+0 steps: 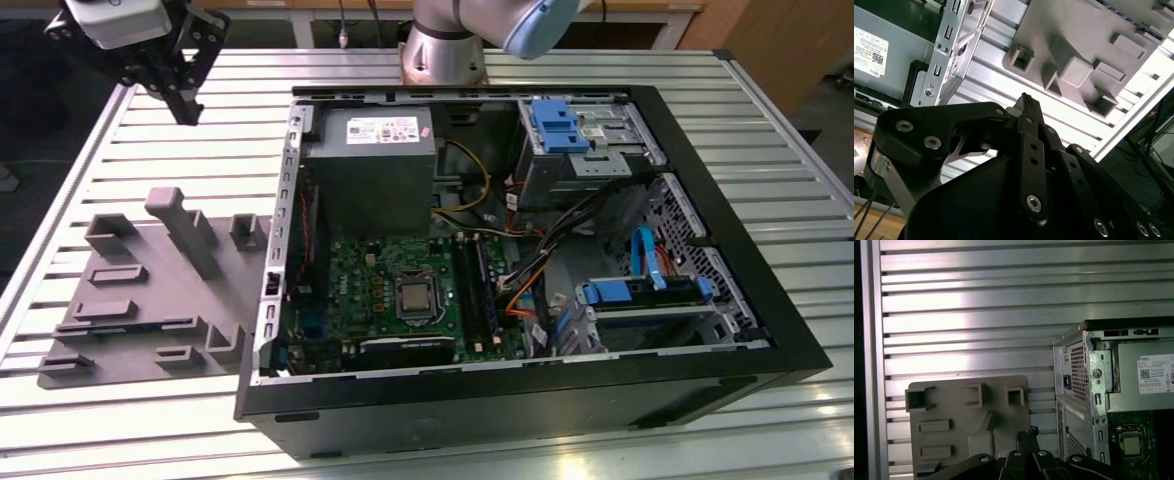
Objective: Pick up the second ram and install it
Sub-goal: 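Reach for the second ram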
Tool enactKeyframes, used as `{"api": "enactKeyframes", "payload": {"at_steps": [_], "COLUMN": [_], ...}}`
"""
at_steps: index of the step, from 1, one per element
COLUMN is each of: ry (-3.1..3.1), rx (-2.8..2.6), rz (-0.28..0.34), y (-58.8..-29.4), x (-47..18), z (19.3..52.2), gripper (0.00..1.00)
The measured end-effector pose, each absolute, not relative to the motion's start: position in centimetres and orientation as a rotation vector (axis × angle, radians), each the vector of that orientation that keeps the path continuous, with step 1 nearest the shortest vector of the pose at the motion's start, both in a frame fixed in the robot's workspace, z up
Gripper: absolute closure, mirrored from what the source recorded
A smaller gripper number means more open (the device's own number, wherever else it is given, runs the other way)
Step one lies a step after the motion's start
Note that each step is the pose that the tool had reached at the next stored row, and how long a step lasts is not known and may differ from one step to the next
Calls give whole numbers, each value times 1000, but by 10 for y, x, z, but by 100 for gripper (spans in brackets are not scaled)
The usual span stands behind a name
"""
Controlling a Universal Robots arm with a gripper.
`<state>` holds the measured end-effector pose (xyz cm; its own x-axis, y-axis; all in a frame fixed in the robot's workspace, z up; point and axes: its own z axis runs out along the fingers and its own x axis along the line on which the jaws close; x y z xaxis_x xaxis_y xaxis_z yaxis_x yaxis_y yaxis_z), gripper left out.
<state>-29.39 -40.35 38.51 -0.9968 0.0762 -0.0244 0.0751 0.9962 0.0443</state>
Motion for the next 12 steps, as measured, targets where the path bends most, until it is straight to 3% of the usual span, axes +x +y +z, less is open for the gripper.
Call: {"api": "enactKeyframes", "payload": {"at_steps": [12], "ry": [3112], "rx": [118], "rz": [68], "y": [-405], "x": [-298], "z": [384], "gripper": [89]}}
